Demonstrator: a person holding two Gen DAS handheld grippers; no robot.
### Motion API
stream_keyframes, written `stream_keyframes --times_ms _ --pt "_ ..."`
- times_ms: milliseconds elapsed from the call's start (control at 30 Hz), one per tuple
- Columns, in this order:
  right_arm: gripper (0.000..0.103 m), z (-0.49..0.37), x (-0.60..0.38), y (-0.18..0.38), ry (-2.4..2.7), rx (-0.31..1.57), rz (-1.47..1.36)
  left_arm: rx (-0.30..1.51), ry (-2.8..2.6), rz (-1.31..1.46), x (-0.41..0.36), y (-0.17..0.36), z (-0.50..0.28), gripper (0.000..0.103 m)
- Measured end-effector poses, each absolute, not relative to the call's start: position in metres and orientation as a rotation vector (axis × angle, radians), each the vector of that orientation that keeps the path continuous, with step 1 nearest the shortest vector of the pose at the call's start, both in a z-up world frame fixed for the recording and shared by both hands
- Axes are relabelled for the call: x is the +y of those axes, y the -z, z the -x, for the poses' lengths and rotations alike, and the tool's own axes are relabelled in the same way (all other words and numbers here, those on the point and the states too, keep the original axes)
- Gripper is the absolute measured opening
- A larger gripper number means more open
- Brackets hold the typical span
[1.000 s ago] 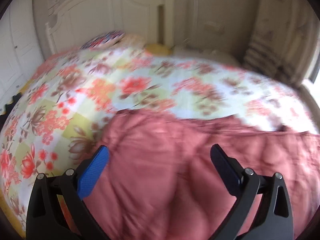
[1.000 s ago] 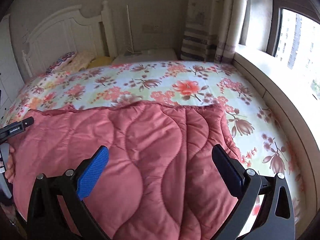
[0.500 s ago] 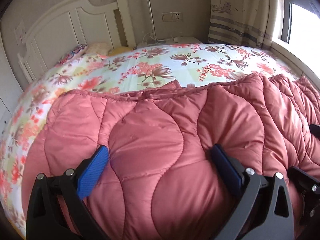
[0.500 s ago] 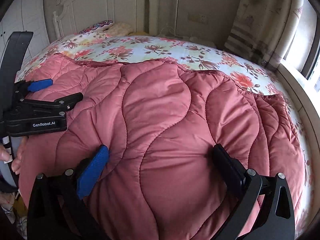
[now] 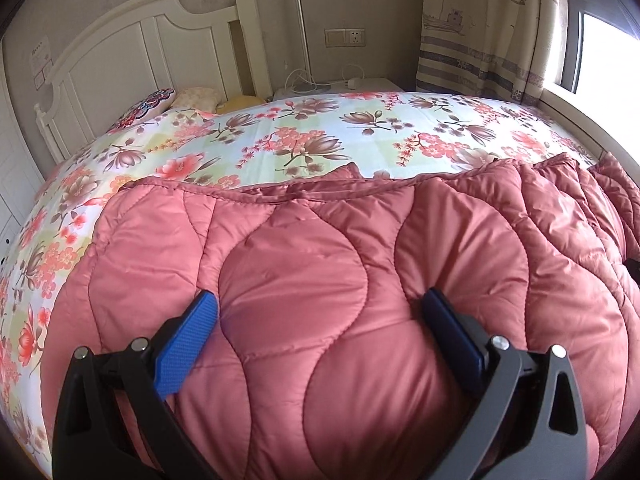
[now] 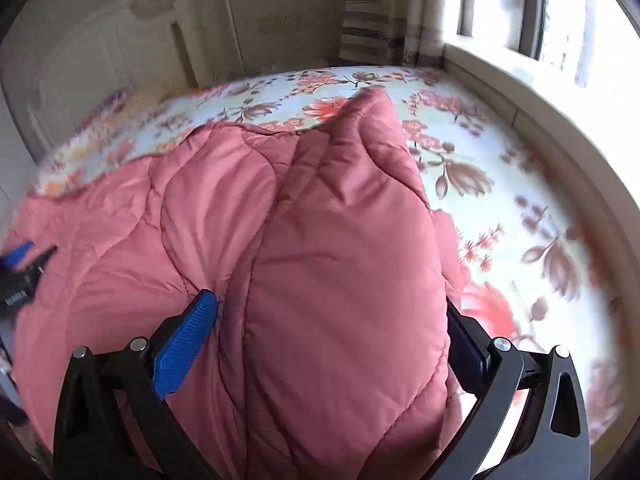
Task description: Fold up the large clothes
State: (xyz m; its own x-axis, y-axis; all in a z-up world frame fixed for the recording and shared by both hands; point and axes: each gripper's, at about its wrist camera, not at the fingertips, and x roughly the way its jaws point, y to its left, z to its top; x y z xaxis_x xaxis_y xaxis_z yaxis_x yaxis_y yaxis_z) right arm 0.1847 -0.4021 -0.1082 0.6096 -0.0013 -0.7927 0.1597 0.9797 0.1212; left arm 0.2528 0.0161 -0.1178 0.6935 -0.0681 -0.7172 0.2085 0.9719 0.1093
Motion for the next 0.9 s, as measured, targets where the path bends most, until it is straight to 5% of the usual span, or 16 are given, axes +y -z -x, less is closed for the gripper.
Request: stream_keyframes --times_ms 467,700,900 --pt "0.099 -0.154 -0.337 0.039 0.021 0.743 -0.035 0.699 0.001 -0.237 0.048 0.082 -0.214 0.101" --pt "0.099 -0.166 -0.283 0.088 -0.050 0.836 0.136 0.748 -0.007 -0.152 0.073 0.112 -0.228 0.101" --pt "0.098 -0.162 -0.317 0.067 0.053 0.816 0.120 0.750 -0.003 -0.168 0.069 0.116 -0.231 0.101"
